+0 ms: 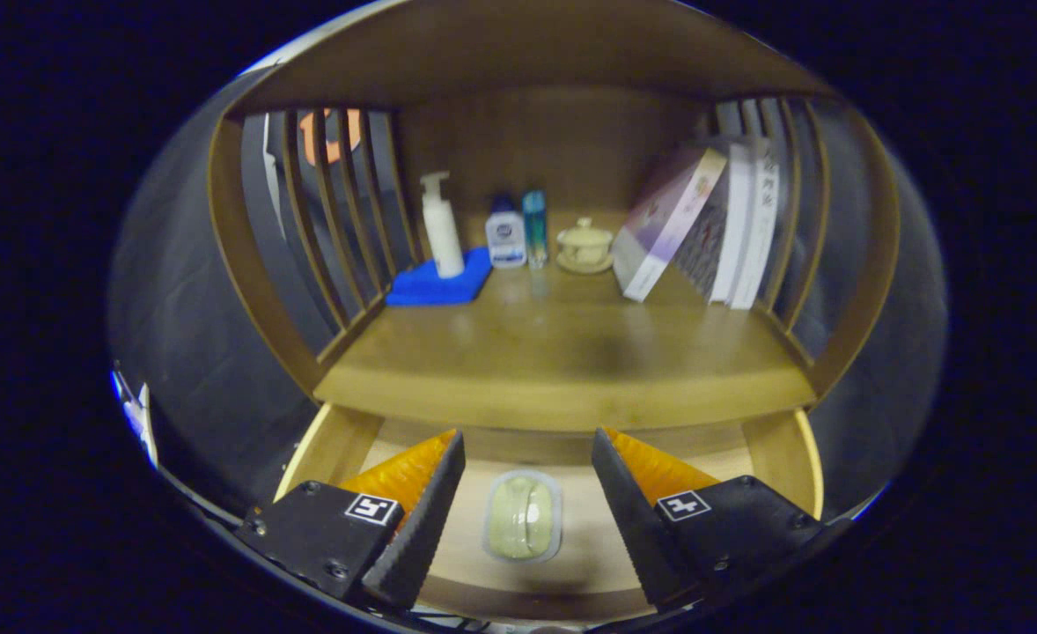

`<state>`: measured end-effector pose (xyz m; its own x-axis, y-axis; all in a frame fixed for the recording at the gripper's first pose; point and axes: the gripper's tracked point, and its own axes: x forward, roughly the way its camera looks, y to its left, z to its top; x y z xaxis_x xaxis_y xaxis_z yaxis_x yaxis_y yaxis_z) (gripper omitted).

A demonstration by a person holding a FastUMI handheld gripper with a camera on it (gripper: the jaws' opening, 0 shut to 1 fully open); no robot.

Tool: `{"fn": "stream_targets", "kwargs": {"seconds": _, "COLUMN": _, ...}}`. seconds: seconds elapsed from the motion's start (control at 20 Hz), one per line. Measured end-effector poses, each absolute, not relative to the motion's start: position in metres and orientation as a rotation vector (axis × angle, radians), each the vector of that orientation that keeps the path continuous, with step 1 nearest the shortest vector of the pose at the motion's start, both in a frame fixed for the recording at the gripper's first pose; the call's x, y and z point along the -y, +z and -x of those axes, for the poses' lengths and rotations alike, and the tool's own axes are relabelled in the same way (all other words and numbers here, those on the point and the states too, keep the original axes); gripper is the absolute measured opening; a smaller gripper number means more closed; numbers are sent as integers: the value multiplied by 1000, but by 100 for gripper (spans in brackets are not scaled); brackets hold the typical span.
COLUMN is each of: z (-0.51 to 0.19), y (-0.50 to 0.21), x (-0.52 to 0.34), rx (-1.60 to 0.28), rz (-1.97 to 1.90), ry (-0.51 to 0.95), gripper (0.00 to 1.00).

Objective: Pull open the drawer, take out the items inside it, and place them on the countertop above the cabinet.

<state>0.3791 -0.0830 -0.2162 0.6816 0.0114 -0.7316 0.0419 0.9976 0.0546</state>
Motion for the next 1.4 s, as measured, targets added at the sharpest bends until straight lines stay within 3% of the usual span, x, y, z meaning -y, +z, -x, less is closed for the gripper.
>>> {"fn": "stream_targets", "kwargs": {"seconds": 0.35, "z": -355, "y": -291, "x": 61, "rx": -1094, "rz": -17, "ry": 9, "gripper": 82}}
{"fn": "stream_targets", "kwargs": {"seconds": 0.5, "z": -351, "y": -302, "x": 67, "rx": -1149, "rz": 15, "ry": -9, "gripper": 70}}
{"fn": "stream_targets", "kwargs": {"seconds": 0.8, "z": -347, "y": -326, "x": 69, "rx": -1246, "rz": -11, "ry": -34, "gripper": 56}}
{"fn": "stream_targets", "kwargs": {"seconds": 0.9, "z": -343, "y": -332, "x": 71, "rx": -1271, "rz": -40, "ry": -50, "gripper": 39}}
{"fn": "stream_targets", "kwargs": {"seconds": 1.05, "z": -342, "y": -330, "x": 71, "rx": -1270, "rz": -51, "ry": -32, "gripper": 23}}
{"fn": "stream_targets", "kwargs": {"seconds": 1.4, "z": -331, "y": -275, "x": 78, "rx": -1208, "rz": -68, "ry": 33, "gripper": 20}}
